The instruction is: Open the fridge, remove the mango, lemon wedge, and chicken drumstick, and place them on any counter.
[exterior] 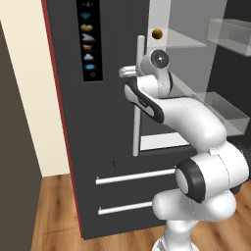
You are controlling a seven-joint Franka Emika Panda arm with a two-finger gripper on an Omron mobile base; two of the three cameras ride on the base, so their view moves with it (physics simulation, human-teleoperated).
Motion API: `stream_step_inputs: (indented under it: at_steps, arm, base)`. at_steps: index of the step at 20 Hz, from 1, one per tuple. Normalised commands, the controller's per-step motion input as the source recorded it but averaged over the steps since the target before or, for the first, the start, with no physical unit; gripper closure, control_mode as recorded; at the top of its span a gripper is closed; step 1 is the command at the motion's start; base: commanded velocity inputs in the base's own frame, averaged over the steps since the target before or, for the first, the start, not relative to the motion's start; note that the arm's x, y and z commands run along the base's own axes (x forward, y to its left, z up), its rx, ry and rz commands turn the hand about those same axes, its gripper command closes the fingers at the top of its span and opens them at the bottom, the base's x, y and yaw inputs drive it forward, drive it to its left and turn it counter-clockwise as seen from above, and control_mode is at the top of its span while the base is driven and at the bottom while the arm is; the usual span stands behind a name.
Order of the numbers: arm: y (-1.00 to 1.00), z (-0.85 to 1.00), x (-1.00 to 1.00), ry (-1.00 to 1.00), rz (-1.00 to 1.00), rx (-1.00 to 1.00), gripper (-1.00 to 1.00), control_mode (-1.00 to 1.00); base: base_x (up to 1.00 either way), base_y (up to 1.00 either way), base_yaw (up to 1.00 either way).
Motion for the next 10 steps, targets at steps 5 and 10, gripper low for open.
stream_step_inputs:
  at_steps: [5, 10]
  arm:
    - [0.01, -0.15, 0.58, 0.0, 0.0, 0.0, -1.0, -1.0]
    - [0.06, -0.18, 0.47, 0.0, 0.0, 0.0, 1.0, -1.0]
  base:
    - [0.0, 0.0, 0.0]
    - [0.0, 0.0, 0.0]
